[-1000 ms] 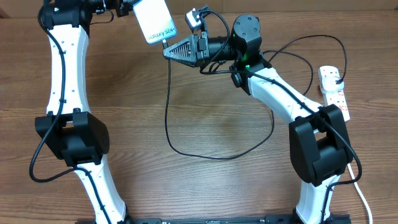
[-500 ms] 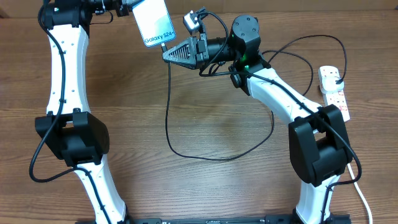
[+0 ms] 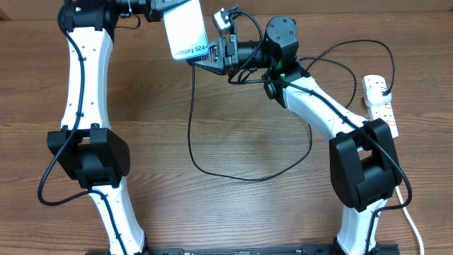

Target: Plug charger to phone and switch on socket

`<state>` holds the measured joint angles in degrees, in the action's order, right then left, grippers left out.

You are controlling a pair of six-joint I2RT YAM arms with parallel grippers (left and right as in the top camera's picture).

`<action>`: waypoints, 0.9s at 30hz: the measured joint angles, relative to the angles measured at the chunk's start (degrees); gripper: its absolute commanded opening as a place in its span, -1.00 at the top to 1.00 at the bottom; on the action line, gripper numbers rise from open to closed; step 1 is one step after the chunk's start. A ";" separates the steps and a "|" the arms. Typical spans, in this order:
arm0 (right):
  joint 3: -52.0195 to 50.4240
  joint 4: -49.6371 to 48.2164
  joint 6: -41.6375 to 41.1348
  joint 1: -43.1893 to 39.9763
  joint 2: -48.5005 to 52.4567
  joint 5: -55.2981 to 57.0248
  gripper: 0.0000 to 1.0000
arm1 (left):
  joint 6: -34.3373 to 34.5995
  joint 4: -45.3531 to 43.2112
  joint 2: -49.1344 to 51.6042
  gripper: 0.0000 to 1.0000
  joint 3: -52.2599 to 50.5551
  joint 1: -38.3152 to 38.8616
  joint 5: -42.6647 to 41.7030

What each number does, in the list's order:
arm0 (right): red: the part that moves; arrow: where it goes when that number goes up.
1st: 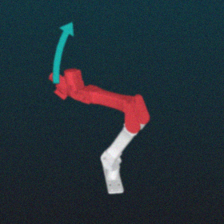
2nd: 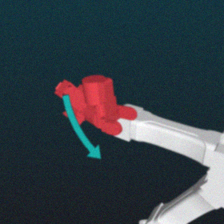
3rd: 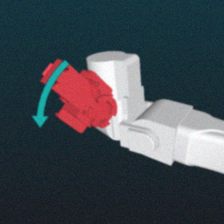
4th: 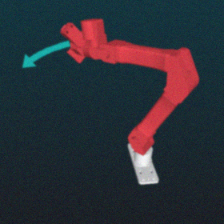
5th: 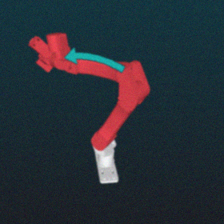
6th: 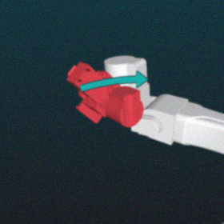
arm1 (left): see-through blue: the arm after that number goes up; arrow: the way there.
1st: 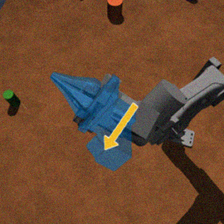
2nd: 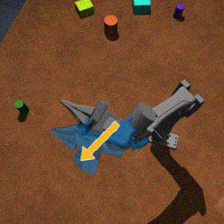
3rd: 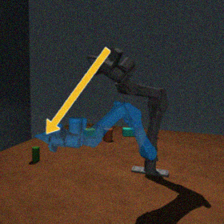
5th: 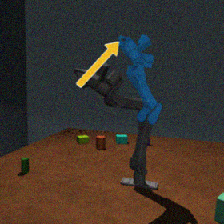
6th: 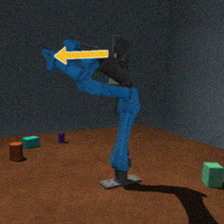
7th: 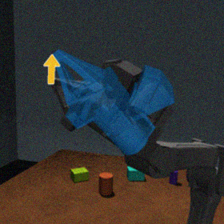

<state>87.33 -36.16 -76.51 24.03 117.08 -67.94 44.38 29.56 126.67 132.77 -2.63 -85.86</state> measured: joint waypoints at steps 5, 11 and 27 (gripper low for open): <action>0.00 0.28 0.04 0.00 0.00 -0.22 0.92 | 0.24 0.00 0.00 0.92 0.00 -0.87 1.79; 0.00 0.76 0.02 0.00 0.00 -0.87 0.92 | 0.44 -0.07 0.00 0.91 0.00 -3.10 5.07; 0.00 0.83 2.21 0.11 0.00 -3.91 0.92 | 3.96 -5.66 0.00 0.91 0.00 -4.52 9.11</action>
<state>87.33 -35.33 -74.30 24.14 117.08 -71.85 48.34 23.90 126.67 132.77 -7.16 -76.75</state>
